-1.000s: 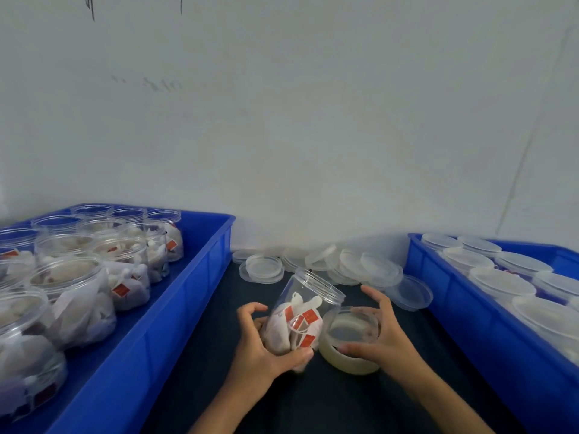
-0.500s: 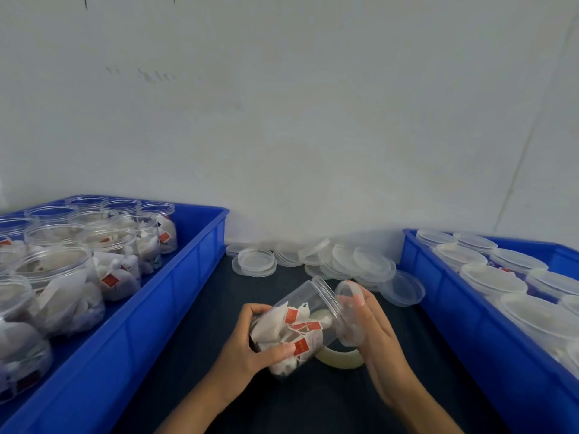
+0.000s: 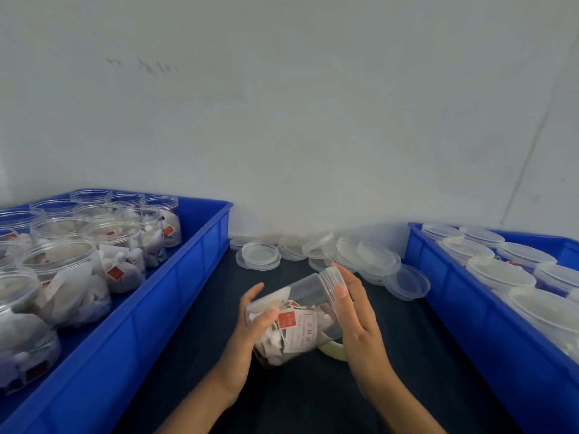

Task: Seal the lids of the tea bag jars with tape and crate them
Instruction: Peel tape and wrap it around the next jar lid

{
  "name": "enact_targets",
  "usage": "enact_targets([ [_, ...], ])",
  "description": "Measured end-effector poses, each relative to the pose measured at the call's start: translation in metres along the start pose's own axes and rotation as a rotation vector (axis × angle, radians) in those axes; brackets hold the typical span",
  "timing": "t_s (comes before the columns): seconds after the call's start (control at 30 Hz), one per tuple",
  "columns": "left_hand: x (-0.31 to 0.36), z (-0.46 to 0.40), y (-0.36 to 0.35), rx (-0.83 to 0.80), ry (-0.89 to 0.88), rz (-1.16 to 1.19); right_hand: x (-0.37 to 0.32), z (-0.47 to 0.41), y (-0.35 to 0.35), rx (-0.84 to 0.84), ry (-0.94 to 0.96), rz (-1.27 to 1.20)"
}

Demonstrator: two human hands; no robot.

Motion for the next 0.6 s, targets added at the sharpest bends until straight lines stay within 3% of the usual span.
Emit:
enact_targets([
  [0.23,0.009,-0.001,-0.002,-0.26,0.282,-0.079,-0.009,0.004,0.01,-0.108,0.079,0.018],
  [0.43,0.01,0.001,-0.002,-0.376,0.391,0.056,-0.019,0.004,0.012,-0.151,0.183,0.075],
  [0.6,0.002,0.014,-0.011,-0.53,0.573,0.358,-0.039,0.008,0.002,-0.163,0.36,0.267],
])
Point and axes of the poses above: each hand's wrist, its own z-axis away from the middle knuckle, its own y-axis out of the back of the hand, x = y × z, the point moved 6 cm from there along -z, towards the middle knuckle, and after that the axes turned 13 degrees about -x, right-handed, at the moved point
